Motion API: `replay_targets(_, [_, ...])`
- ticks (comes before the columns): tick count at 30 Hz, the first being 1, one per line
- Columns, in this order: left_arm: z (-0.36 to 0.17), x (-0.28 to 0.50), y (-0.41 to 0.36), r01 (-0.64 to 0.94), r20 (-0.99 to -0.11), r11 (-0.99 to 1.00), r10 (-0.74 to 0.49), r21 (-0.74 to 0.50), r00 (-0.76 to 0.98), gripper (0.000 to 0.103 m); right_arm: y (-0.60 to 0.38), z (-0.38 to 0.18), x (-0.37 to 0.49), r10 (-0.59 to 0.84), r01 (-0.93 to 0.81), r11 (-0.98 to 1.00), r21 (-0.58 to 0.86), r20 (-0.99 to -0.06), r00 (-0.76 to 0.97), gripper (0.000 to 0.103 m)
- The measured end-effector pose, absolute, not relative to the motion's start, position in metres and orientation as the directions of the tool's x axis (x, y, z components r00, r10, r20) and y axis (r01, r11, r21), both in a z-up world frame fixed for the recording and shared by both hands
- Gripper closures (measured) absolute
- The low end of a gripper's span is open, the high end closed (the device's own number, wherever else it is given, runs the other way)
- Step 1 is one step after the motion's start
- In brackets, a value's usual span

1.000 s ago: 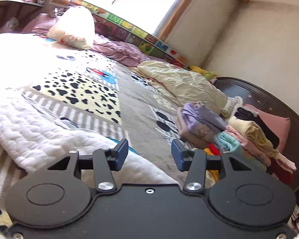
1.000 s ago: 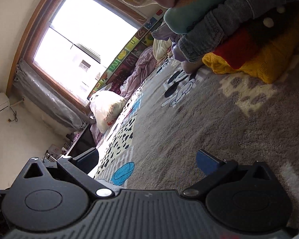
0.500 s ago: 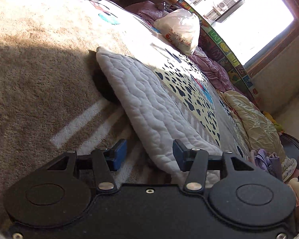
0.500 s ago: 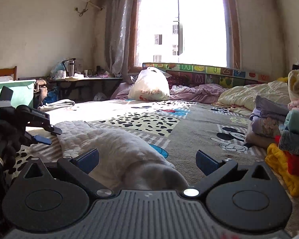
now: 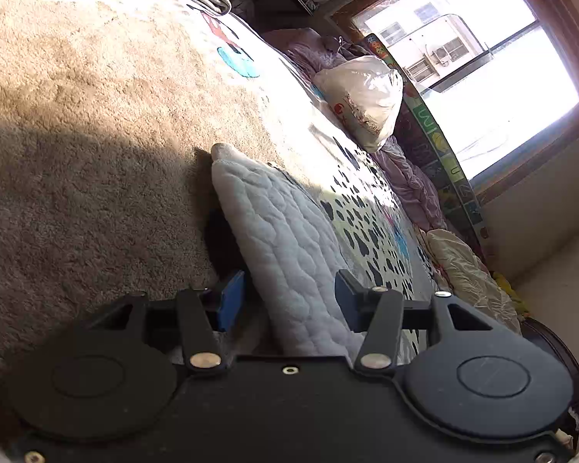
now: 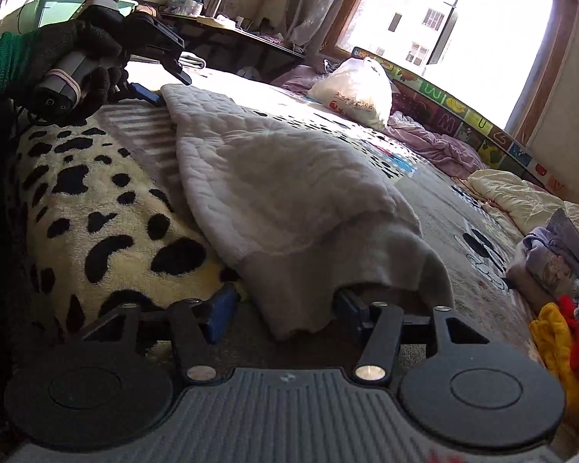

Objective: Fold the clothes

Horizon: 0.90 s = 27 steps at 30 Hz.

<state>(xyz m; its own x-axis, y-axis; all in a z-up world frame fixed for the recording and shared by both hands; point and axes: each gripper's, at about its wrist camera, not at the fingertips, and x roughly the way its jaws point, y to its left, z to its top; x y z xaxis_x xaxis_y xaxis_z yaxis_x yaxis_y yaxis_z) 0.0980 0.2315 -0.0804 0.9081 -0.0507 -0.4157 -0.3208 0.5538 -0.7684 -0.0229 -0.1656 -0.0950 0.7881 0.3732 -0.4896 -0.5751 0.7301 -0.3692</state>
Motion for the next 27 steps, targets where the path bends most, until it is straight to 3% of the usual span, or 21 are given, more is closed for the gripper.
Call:
replay_targets(5, [-0.083,0.106,0.234,-0.299,-0.405,0.556,-0.075,-0.776,0.911,0.057,-0.151,-0.101,-0.009,0.318,-0.551,0.726,-0.412,-0.509,0.800,0.043])
replay_targets(6, [-0.083,0.108,0.234,-0.296,-0.405,0.558,-0.080,-0.775,0.911,0.062,-0.150,-0.101,-0.007,0.318,-0.547,0.728,-0.413,-0.504,0.803,0.044])
replay_targets(8, [-0.086,0.111,0.232,-0.291,-0.408,0.565,-0.091,-0.772,0.908,0.074,-0.147,-0.099,-0.006,0.319,-0.547,0.724,-0.420,-0.500,0.805,0.066])
replay_targets(9, [-0.084,0.111,0.231,-0.286,-0.407,0.575,-0.089,-0.766,0.909,0.086,-0.146,-0.098,-0.006,0.321,-0.546,0.726,-0.417,-0.497,0.806,0.082])
replay_targets(12, [-0.063,0.100,0.221,-0.223,-0.354,0.637,-0.084,-0.738,0.932,0.093,-0.152,-0.091,-0.007,0.336,-0.539,0.748,-0.388,-0.479,0.811,0.092])
replay_targets(22, [0.042,0.033,0.177,0.110,-0.026,0.785,-0.158,-0.610,0.987,0.094,-0.209,-0.017,-0.031,0.364,-0.435,0.865,-0.248,-0.286,0.886,0.095])
replay_targets(27, [0.083,0.009,0.163,0.197,0.082,0.797,-0.183,-0.571,0.980,0.094,-0.245,0.030,-0.053,0.392,-0.415,0.898,-0.144,-0.165,0.905,0.095])
